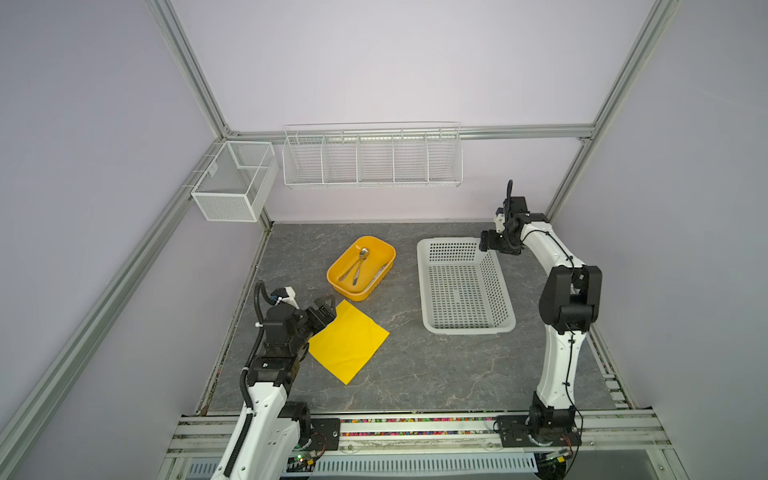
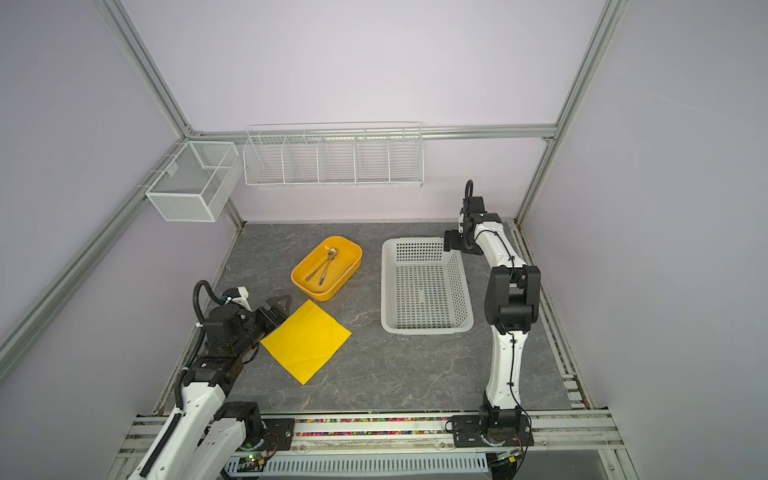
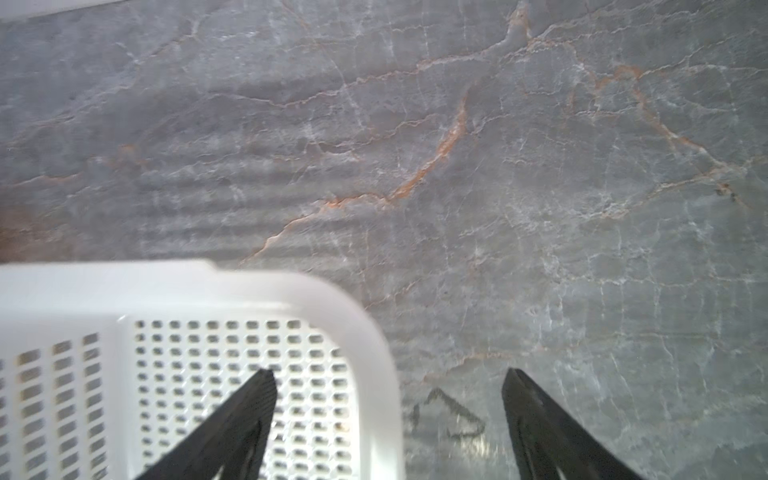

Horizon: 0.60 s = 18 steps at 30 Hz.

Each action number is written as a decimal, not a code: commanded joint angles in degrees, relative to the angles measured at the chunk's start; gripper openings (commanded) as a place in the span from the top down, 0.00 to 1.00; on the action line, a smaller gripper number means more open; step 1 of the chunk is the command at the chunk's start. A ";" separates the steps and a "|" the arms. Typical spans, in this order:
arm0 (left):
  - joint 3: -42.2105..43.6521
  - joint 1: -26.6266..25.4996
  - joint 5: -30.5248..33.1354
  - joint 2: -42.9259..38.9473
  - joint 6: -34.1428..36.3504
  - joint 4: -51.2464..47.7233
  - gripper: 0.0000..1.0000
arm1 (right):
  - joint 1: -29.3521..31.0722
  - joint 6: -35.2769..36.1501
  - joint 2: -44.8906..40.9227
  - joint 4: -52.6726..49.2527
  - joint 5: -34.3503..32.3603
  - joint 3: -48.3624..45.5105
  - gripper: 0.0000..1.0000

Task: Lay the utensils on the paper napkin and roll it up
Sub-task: 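Push the white basket away with the right gripper while the left moves over the napkin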

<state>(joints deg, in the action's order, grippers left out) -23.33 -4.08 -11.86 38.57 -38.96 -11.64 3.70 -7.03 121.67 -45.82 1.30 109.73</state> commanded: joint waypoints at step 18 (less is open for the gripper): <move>-1.77 0.12 2.27 2.70 2.75 -2.80 0.01 | 35.81 -10.15 -32.08 -0.02 -2.31 -28.31 0.12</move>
<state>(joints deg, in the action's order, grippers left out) -23.27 -4.08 -10.33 41.04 -37.82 -12.45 36.32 -15.11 88.01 -43.05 5.08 81.87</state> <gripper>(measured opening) 0.991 0.883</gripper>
